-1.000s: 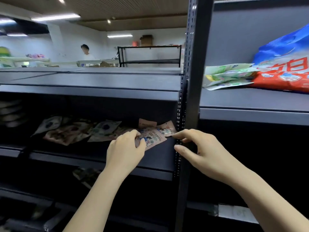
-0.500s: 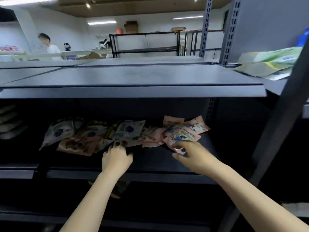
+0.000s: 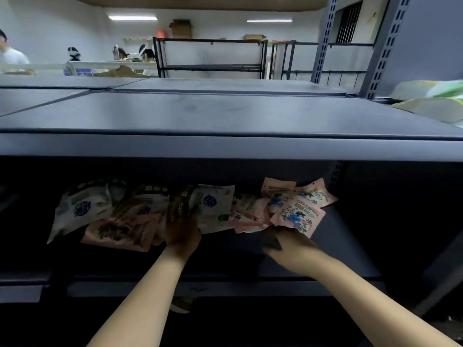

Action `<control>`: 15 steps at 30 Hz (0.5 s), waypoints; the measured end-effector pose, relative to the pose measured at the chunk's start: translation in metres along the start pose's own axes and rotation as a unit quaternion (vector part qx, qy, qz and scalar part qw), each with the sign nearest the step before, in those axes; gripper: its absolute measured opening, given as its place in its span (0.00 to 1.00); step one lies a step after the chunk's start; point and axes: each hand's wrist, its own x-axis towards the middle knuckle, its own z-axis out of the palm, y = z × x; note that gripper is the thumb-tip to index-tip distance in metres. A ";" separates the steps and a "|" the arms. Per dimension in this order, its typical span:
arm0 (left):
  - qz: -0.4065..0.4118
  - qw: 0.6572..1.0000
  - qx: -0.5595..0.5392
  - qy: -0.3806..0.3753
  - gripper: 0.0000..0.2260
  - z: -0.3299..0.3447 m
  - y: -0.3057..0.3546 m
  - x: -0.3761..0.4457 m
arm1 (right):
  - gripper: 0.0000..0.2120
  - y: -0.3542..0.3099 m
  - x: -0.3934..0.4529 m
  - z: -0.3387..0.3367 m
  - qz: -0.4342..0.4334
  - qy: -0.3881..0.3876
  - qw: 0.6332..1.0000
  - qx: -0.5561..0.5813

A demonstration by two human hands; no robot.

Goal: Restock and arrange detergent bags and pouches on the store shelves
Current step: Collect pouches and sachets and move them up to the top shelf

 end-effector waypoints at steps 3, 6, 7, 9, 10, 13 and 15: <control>-0.023 1.000 -0.004 0.013 0.30 0.011 0.003 0.011 | 0.15 0.004 0.008 0.005 -0.006 0.010 1.000 0.005; -0.026 0.999 0.000 0.024 0.31 0.018 0.006 0.018 | 0.17 0.008 0.012 0.007 -0.017 0.011 1.000 0.005; -0.023 0.999 -0.006 0.023 0.30 0.020 0.004 0.020 | 0.16 0.009 0.014 0.008 -0.022 0.010 1.000 0.002; -0.024 0.999 -0.041 0.012 0.27 0.023 0.001 0.022 | 0.14 0.010 0.016 0.009 -0.036 0.014 0.999 0.001; -0.025 0.998 -0.050 0.009 0.25 0.023 -0.001 0.021 | 0.13 0.010 0.018 0.009 -0.042 0.017 0.999 0.004; -0.008 0.997 -0.049 0.060 0.22 0.016 0.002 0.012 | 0.14 0.008 0.022 0.008 -0.055 0.019 0.998 0.016; -0.007 0.992 -0.067 0.105 0.19 0.006 0.003 0.006 | 0.14 0.005 0.025 0.008 -0.068 0.018 0.997 0.026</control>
